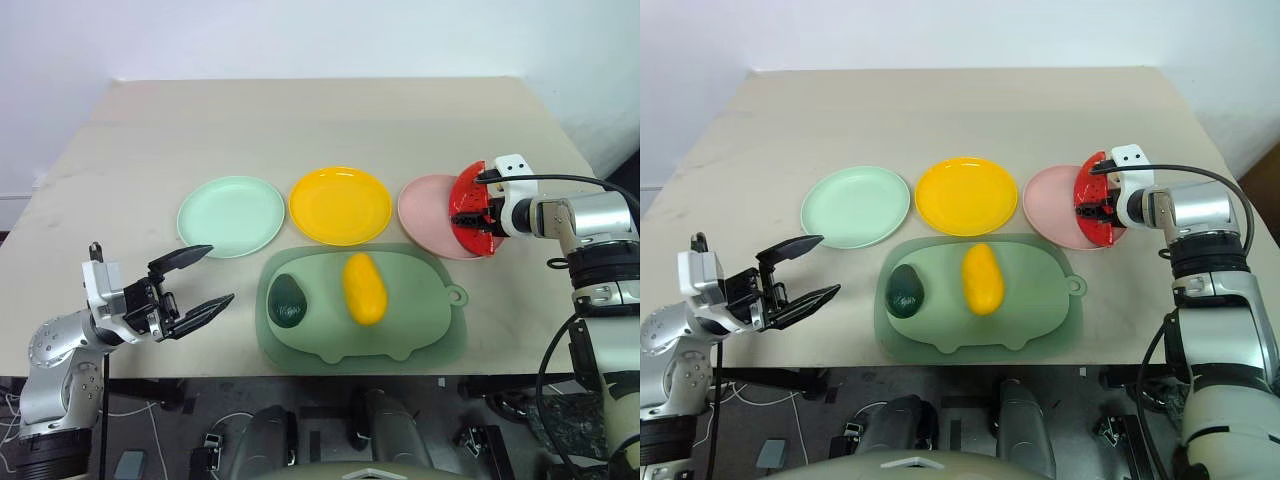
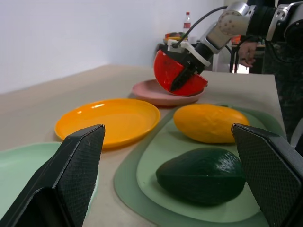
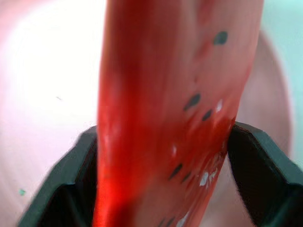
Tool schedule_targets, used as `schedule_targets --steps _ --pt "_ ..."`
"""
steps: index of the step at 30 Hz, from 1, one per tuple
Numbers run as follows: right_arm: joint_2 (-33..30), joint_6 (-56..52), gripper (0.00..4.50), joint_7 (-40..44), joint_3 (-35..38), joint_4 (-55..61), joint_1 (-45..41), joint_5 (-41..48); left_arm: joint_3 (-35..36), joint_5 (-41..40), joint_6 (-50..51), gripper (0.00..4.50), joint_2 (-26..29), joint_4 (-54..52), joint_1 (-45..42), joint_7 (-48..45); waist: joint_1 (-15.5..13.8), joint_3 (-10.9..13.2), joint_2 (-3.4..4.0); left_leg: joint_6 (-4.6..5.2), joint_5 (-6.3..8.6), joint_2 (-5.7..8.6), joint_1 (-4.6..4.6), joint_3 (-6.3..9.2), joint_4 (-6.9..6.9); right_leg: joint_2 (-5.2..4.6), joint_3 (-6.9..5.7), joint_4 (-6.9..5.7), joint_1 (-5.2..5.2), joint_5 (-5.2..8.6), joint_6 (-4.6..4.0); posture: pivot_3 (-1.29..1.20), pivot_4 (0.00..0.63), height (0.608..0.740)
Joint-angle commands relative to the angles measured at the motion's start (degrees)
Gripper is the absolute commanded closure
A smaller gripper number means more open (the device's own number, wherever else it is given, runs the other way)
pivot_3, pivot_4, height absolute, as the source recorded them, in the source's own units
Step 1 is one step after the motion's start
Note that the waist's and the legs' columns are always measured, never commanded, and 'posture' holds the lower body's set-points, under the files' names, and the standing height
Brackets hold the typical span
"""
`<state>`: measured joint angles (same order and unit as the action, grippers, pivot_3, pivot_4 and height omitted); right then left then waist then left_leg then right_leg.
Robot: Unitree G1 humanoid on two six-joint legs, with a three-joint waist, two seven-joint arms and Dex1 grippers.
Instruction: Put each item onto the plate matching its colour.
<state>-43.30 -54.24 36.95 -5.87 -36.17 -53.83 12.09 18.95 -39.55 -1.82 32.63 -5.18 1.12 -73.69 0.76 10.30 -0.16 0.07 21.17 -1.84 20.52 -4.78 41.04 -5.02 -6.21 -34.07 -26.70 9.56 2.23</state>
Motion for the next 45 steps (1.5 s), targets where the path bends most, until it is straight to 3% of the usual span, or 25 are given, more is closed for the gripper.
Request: schedule_targets --steps 1,10,15,20,27,34,39,45 --pt "-1.30 -0.09 0.01 2.71 -0.17 1.48 -1.52 -1.30 0.07 -1.74 1.53 0.00 1.12 -2.72 -0.95 0.20 0.00 0.00 0.00 0.00 0.00 0.00 0.00 0.01 0.00 0.00 0.00 0.00 0.00 0.00 0.00 0.00 0.150 0.733" --pt "-10.60 -2.14 0.01 11.88 4.50 12.34 -0.84 1.39 0.18 -1.46 4.44 0.00 2.00 -4.05 -2.06 0.71 -0.04 0.09 0.15 0.00 0.00 0.00 0.08 0.03 -0.02 -0.02 0.00 0.00 -0.09 0.00 0.01 0.00 0.150 0.733" --pt "-18.63 -9.47 0.01 19.79 11.64 27.97 4.40 10.19 1.00 -1.78 6.36 0.00 3.64 -4.74 -0.73 -0.12 -0.06 0.11 0.18 0.00 0.00 -0.03 0.06 0.05 -0.06 0.00 0.00 0.01 -0.09 0.01 0.00 0.00 0.150 0.733" --pt "-17.99 -17.81 0.01 20.85 14.95 46.70 11.78 19.61 0.90 -1.28 6.18 0.00 4.56 -2.86 -1.64 -1.19 0.10 0.10 0.16 -0.01 0.01 -0.09 -0.04 0.05 -0.05 0.00 0.01 0.02 -0.02 0.02 0.01 0.00 0.150 0.733" --pt "-2.58 -35.79 0.01 8.02 14.74 59.50 10.45 25.06 0.15 0.07 4.97 0.00 4.71 -0.90 -1.26 -3.34 -0.09 0.08 0.14 -0.03 0.00 -0.06 0.04 0.05 -0.03 -0.02 0.03 0.00 -0.08 0.01 0.00 0.00 0.150 0.733" --pt "11.38 -38.26 0.01 -10.34 13.77 57.61 13.30 31.30 0.09 1.70 2.21 0.00 4.41 1.55 0.27 -6.10 -0.14 0.08 0.14 -0.02 0.00 0.00 0.09 0.08 0.00 -0.05 0.00 -0.01 -0.07 0.00 -0.01 0.00 0.150 0.733" --pt "13.98 -38.26 0.01 -22.04 12.65 57.66 15.78 39.57 0.24 1.71 0.97 0.00 4.09 2.55 1.30 -6.84 -0.08 0.09 0.14 -0.02 0.00 0.00 0.08 0.08 -0.02 -0.03 -0.01 -0.03 -0.08 0.00 -0.01 0.00 0.150 0.733" --pt "14.18 -38.26 0.01 -36.66 10.81 56.16 18.74 56.03 0.36 1.58 -0.27 0.00 3.68 3.38 2.45 -7.57 0.05 0.08 0.13 -0.01 0.00 -0.01 0.04 0.08 -0.02 -0.02 0.00 -0.03 -0.06 0.01 -0.01 0.00 0.150 0.733"
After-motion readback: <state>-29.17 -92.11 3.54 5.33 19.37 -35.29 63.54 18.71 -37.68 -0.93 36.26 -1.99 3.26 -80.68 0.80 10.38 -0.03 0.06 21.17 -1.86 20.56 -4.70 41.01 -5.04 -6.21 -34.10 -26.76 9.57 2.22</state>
